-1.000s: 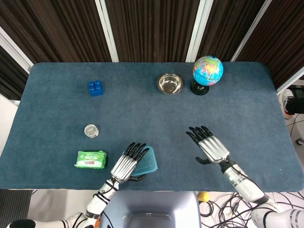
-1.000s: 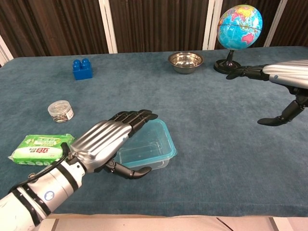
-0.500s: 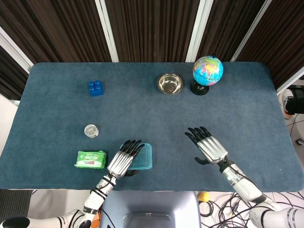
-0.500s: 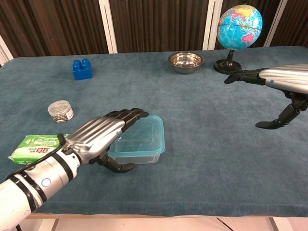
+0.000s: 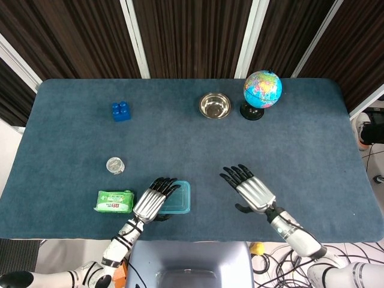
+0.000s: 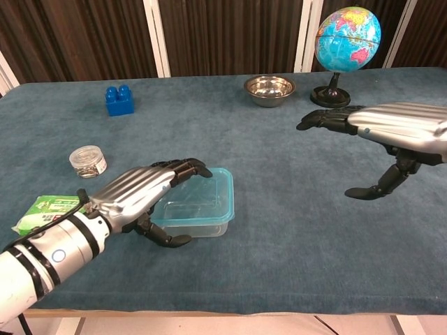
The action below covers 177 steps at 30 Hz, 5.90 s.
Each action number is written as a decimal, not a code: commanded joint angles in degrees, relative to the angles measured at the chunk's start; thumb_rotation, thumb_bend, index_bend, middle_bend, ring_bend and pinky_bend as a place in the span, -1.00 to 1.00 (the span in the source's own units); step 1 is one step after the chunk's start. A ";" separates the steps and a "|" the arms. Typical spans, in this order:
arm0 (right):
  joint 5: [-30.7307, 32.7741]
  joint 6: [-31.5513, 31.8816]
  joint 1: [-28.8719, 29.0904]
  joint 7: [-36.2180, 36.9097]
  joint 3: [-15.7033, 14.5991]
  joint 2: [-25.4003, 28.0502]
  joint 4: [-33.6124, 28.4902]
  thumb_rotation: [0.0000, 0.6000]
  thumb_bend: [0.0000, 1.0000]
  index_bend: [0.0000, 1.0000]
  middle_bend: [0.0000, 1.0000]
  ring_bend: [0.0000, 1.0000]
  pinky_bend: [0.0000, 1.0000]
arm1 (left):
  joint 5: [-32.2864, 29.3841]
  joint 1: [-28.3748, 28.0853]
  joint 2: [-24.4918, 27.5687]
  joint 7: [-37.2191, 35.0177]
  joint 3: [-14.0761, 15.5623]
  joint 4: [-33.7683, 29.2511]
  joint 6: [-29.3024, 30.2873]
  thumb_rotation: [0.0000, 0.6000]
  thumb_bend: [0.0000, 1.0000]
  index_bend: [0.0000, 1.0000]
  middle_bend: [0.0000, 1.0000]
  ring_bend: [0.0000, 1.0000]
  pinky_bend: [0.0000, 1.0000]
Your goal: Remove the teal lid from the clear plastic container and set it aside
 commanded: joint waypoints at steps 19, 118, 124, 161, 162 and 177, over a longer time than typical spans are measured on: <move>-14.57 5.52 3.52 -3.09 -0.98 -24.20 14.80 1.00 -0.60 -0.09 -1.00 -1.00 -1.00 | 2.16 0.29 0.04 -1.35 2.23 -0.08 1.64 1.00 -0.50 -0.52 -0.24 -0.23 -0.11; -8.43 6.14 5.28 -5.12 1.17 -26.46 15.18 1.00 -0.50 0.18 -1.00 -1.00 -1.00 | 4.49 2.03 -0.10 -3.13 5.84 2.21 2.33 1.00 -0.44 -0.21 0.26 -0.10 -0.02; -8.39 6.41 5.41 -5.24 1.57 -26.06 14.41 1.00 -0.50 0.18 -1.00 -1.00 -1.00 | 4.90 1.68 -0.06 -3.66 5.92 2.67 1.80 1.00 -0.44 -0.21 0.29 -0.10 -0.02; -8.96 7.94 5.82 -4.93 1.65 -31.43 19.77 1.00 -0.26 0.23 -0.96 -1.00 -1.00 | 6.07 2.02 0.39 -4.02 6.34 1.52 2.35 1.00 -0.45 -0.16 0.32 -0.09 -0.03; -9.07 7.89 5.84 -5.07 1.47 -31.88 20.24 1.00 -0.24 0.25 -0.95 -1.00 -1.00 | 6.11 2.01 0.37 -4.17 6.29 1.47 2.42 1.00 -0.45 -0.16 0.31 -0.09 -0.04; -12.18 10.92 5.59 -5.14 0.28 -35.09 24.55 1.00 0.13 0.48 -0.79 -1.00 -1.00 | 7.28 2.10 1.44 -5.58 6.33 -0.56 3.85 1.00 -0.45 -0.65 -0.40 -0.42 -0.39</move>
